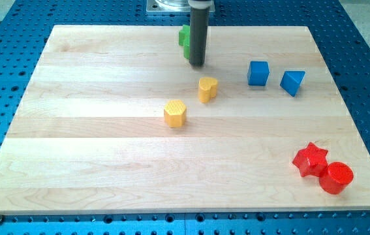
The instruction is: Keep green blocks at top center of the board
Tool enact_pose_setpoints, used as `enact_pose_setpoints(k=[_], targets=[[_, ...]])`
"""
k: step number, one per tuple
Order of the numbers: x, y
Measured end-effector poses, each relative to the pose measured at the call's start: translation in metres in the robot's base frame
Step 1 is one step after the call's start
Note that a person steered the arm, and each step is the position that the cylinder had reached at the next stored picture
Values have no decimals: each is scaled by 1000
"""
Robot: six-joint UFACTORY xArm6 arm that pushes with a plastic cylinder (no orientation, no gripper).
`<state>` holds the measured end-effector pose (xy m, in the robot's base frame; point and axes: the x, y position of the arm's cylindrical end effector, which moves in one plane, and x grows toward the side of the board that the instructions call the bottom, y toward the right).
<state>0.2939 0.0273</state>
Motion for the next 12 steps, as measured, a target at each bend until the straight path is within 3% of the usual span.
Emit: enact_pose_setpoints(k=[1, 2, 3, 4, 7, 9, 10, 12], targets=[[17, 23], [4, 70], [-63, 117], [-102, 94], [-65, 58], [-102, 36], [-100, 1], [-89, 76]])
